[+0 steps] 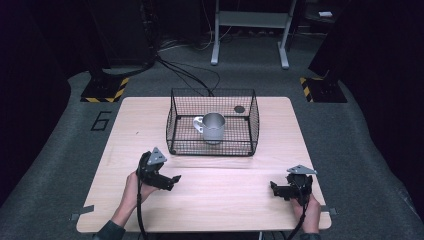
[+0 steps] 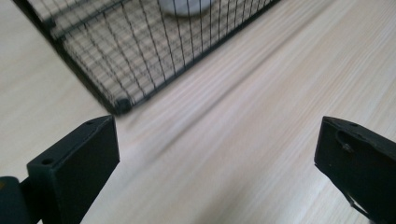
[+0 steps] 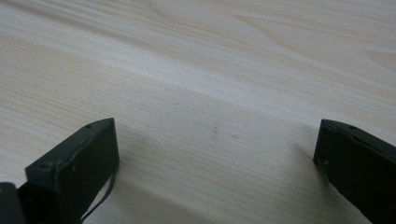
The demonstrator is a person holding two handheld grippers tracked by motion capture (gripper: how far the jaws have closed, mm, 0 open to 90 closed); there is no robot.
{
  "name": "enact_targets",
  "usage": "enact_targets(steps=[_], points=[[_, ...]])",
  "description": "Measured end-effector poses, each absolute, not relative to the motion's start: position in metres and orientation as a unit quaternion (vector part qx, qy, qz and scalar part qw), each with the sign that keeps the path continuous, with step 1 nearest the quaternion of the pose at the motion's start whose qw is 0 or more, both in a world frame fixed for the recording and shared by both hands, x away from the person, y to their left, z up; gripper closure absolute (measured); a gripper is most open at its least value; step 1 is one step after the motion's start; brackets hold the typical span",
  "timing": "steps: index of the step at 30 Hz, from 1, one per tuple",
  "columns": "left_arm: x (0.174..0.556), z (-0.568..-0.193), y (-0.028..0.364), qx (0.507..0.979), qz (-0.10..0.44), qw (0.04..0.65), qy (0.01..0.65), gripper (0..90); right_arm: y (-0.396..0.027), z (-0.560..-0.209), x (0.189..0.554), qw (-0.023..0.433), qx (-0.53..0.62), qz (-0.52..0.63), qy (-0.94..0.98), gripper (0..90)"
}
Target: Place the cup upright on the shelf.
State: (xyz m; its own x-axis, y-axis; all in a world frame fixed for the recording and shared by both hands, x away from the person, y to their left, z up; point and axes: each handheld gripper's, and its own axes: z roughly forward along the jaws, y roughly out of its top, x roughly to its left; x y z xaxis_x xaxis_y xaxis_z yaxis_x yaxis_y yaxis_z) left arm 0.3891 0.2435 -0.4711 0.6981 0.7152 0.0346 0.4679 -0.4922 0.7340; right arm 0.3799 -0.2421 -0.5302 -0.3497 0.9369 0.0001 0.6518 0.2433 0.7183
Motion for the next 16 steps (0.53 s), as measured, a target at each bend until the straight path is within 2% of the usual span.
enact_targets(steps=[8,16], points=[[0.38,-0.512,0.259,0.838,0.147,0.367,0.376,0.2,-0.242,-0.53,0.379,0.222,0.527,0.32,0.756,0.0],[0.379,-0.529,0.26,0.831,0.143,0.37,0.39,0.0,-0.242,-0.53,0.38,0.222,0.527,0.32,0.755,0.0]])
